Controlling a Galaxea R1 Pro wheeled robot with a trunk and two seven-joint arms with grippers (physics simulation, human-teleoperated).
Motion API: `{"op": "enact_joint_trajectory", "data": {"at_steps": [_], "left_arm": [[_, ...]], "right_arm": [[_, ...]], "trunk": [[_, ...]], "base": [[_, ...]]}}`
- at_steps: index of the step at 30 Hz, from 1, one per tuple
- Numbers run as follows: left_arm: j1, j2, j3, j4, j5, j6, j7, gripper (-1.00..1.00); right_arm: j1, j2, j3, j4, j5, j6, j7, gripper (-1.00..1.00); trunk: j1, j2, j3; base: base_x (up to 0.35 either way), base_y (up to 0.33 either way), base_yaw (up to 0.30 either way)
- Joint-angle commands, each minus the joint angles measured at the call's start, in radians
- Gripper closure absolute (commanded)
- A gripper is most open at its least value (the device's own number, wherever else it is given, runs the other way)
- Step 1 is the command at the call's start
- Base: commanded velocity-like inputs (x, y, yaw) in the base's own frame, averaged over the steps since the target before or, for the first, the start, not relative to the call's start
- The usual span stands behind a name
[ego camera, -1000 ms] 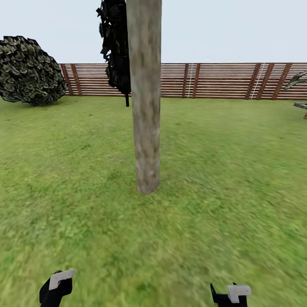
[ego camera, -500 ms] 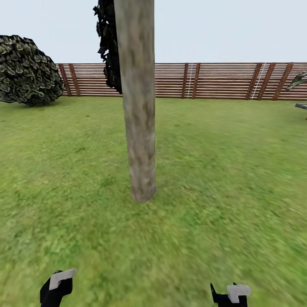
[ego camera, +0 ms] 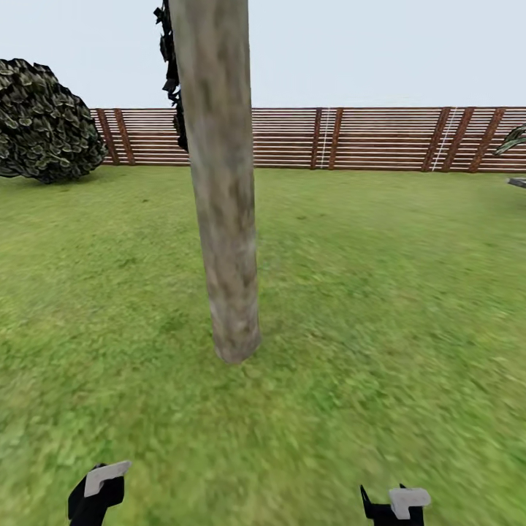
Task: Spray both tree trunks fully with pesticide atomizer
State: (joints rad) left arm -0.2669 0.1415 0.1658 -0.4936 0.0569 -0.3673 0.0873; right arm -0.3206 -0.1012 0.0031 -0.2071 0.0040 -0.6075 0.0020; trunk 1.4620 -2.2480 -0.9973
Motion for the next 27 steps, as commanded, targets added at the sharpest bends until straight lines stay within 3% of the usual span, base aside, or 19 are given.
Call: {"op": "enact_joint_trajectory", "data": {"at_steps": [1, 9, 13, 20, 24, 27], "left_arm": [[0.000, 0.000, 0.000, 0.000, 0.000, 0.000, 0.000, 1.00], [0.000, 0.001, 0.001, 0.002, 0.000, 0.001, 0.000, 1.00], [-0.001, 0.017, 0.019, 0.034, 0.003, 0.000, -0.001, 1.00], [-0.002, 0.022, 0.032, 0.033, 0.000, -0.002, -0.011, 1.00], [-0.007, 0.022, 0.026, 0.026, -0.009, 0.006, -0.012, 1.00], [-0.012, 0.023, 0.019, 0.024, -0.028, 0.010, -0.020, 1.00]], "right_arm": [[0.000, 0.000, 0.000, 0.000, 0.000, 0.000, 0.000, -1.00], [0.000, 0.000, 0.000, 0.000, 0.000, 0.000, 0.000, -1.00], [0.000, 0.000, 0.001, -0.002, -0.001, 0.000, 0.001, -1.00], [0.000, 0.000, 0.000, -0.005, -0.001, 0.000, -0.001, -1.00], [0.000, 0.000, 0.000, -0.015, -0.001, -0.001, -0.001, -1.00], [0.000, -0.004, 0.001, -0.079, 0.008, 0.001, 0.002, -1.00]], "trunk": [[0.000, 0.000, 0.000], [0.000, 0.000, 0.000], [0.000, 0.000, 0.000], [0.000, 0.000, 0.000], [0.000, 0.000, 0.000], [0.000, 0.000, 0.000]], "base": [[0.303, -0.127, 0.000], [0.294, -0.137, 0.000], [0.296, -0.098, 0.025], [0.319, -0.011, 0.193], [0.096, -0.001, 0.049], [0.023, 0.000, 0.012]]}}
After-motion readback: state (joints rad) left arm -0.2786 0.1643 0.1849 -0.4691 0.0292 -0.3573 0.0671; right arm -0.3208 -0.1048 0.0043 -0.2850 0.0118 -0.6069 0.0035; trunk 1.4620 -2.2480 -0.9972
